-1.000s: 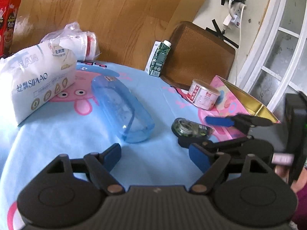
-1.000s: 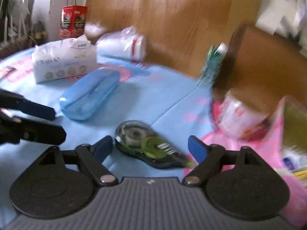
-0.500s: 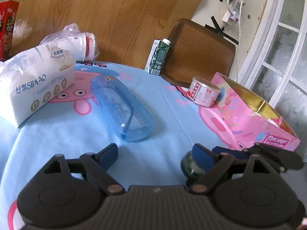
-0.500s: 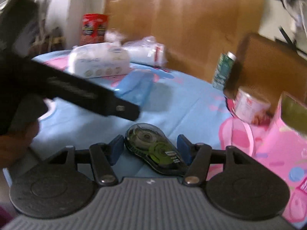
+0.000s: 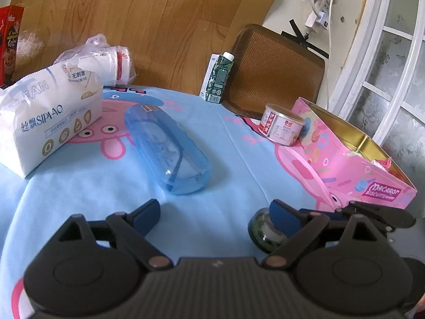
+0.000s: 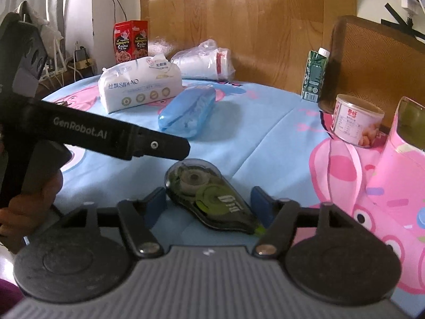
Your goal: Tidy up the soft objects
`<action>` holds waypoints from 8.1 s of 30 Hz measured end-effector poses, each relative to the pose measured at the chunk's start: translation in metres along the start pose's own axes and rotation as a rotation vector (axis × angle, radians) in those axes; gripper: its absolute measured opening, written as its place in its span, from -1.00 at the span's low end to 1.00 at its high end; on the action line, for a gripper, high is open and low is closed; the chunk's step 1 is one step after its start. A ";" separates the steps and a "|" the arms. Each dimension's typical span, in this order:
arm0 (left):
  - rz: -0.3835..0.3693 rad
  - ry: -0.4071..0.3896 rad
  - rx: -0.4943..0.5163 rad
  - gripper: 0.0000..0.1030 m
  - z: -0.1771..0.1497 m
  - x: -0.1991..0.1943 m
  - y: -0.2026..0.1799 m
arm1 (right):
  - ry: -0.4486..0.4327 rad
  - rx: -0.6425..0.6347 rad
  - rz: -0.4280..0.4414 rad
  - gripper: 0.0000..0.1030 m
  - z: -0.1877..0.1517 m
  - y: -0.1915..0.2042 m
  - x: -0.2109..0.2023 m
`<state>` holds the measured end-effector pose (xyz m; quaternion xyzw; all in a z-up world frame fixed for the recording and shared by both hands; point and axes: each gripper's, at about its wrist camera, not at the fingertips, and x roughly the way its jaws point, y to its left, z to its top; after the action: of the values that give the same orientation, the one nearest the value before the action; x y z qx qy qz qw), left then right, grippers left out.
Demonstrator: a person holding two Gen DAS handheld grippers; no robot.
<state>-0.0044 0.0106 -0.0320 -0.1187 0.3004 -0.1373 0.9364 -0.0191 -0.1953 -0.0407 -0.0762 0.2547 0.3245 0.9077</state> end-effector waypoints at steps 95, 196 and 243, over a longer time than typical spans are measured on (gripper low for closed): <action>0.153 0.000 0.146 0.64 0.006 0.006 -0.064 | -0.185 0.288 -0.427 0.19 -0.014 -0.024 -0.024; 0.118 -0.106 -0.214 0.99 0.003 -0.022 0.051 | -0.221 0.235 -0.282 0.71 0.004 -0.007 0.003; 0.114 -0.108 -0.224 0.99 0.003 -0.023 0.054 | -0.222 0.239 -0.282 0.75 0.004 -0.006 0.005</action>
<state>-0.0103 0.0689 -0.0335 -0.2126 0.2691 -0.0430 0.9384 -0.0102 -0.1963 -0.0396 0.0336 0.1765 0.1682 0.9692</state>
